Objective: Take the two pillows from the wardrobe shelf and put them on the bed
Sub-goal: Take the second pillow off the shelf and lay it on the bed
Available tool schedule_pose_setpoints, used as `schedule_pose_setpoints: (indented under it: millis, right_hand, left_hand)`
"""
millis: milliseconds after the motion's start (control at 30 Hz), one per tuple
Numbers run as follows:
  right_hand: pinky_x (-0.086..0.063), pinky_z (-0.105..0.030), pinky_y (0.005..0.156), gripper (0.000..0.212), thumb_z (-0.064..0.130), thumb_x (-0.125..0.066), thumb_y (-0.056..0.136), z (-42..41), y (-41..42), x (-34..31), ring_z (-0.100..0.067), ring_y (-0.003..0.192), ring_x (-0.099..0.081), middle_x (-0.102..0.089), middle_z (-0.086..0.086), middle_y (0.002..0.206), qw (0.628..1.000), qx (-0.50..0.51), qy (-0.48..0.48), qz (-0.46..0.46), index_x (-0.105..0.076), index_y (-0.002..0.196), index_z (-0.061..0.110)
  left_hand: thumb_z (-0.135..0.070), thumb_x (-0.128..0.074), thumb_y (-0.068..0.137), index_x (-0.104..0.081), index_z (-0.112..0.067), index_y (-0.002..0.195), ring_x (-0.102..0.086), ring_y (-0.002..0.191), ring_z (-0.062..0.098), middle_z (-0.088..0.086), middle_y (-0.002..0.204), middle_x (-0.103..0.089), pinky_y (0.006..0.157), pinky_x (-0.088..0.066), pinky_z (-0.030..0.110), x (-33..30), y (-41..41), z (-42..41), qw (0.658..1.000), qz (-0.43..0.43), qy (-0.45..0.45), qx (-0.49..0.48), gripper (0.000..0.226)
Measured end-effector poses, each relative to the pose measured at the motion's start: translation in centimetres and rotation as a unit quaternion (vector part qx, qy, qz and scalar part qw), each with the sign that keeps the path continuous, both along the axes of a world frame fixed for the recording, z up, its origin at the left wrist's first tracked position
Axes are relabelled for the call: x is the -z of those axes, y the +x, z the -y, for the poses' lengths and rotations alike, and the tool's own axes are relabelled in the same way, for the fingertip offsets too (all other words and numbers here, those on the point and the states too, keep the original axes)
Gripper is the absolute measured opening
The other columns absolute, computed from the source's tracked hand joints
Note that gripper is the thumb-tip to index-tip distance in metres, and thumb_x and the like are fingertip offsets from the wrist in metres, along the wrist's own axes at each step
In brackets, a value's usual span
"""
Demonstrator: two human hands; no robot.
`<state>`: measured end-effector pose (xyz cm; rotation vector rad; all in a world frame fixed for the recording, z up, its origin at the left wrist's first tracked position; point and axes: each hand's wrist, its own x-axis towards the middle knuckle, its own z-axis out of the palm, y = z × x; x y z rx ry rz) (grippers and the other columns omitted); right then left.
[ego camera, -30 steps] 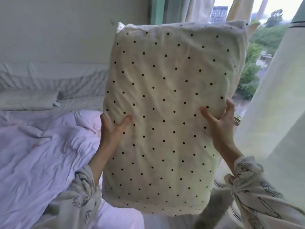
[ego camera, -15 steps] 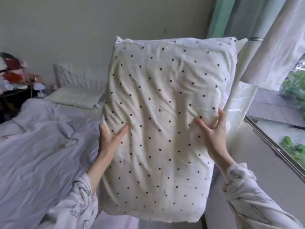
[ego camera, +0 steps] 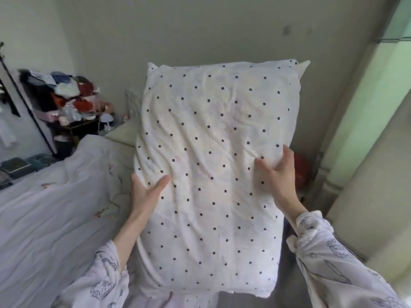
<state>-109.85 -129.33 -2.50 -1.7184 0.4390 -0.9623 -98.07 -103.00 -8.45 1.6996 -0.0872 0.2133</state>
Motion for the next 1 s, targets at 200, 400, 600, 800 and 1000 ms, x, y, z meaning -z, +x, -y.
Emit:
schedule_pose_setpoints:
  millis: [200, 400, 600, 800, 1000]
  right_hand:
    - [-0.04, -0.041, 0.105, 0.068, 0.022, -0.069, 0.078, 7.5, 11.5, -0.1, -0.018, 0.124, -0.046, -0.043, -0.001, 0.135, 0.999, -0.027, -0.012, -0.016, -0.037, 0.137, 0.014]
    - [-0.044, -0.047, 0.101, 0.061, 0.023, -0.068, 0.075, 14.9, 23.1, 1.0, -0.024, 0.117, -0.053, -0.052, -0.008, 0.13, 0.997, -0.063, -0.021, -0.033, -0.044, 0.13, 0.01]
    - [-0.044, -0.049, 0.099, 0.056, 0.02, -0.068, 0.077, 22.4, 35.5, 1.2, -0.028, 0.115, -0.055, -0.056, -0.012, 0.126, 0.994, -0.087, -0.048, -0.05, -0.046, 0.127, 0.007]
    - [-0.044, -0.051, 0.099, 0.063, 0.024, -0.069, 0.075, 31.2, 45.5, 2.7, -0.029, 0.119, -0.052, -0.053, -0.011, 0.129, 0.992, -0.1, -0.039, -0.073, -0.041, 0.13, 0.014]
    - [-0.045, -0.05, 0.097, 0.061, 0.025, -0.069, 0.076, 40.0, 54.7, 6.0, -0.028, 0.116, -0.052, -0.051, -0.007, 0.129, 0.982, -0.138, -0.059, -0.113, -0.043, 0.13, 0.014]
  left_hand:
    - [-0.032, -0.076, 0.073, -0.037, -0.02, 0.12, -0.048, 0.111, 0.012, -0.007, 0.121, -0.048, 0.09, -0.036, 0.025, -0.6, 8.4, 6.8, 1.0, -0.003, -0.016, -0.027, 0.062]
    - [-0.027, -0.076, 0.075, -0.04, -0.018, 0.122, -0.052, 0.114, 0.016, -0.006, 0.117, -0.055, 0.083, -0.04, 0.015, 0.7, 18.2, 13.7, 0.999, -0.008, -0.033, -0.04, 0.06]
    - [-0.03, -0.074, 0.076, -0.028, -0.01, 0.138, -0.046, 0.122, 0.016, 0.006, 0.139, -0.045, 0.102, -0.038, 0.033, 1.7, 28.3, 21.0, 0.995, -0.05, -0.047, -0.076, 0.08]
    - [-0.036, -0.074, 0.075, -0.036, -0.012, 0.126, -0.056, 0.108, 0.02, 0.001, 0.119, -0.057, 0.095, -0.045, 0.036, 3.0, 36.0, 28.9, 0.991, -0.094, -0.04, -0.085, 0.068]
    - [-0.044, -0.074, 0.073, -0.034, -0.013, 0.131, -0.051, 0.116, 0.022, -0.001, 0.127, -0.051, 0.097, -0.043, 0.037, 6.6, 42.5, 37.7, 0.985, -0.115, -0.024, -0.123, 0.077]
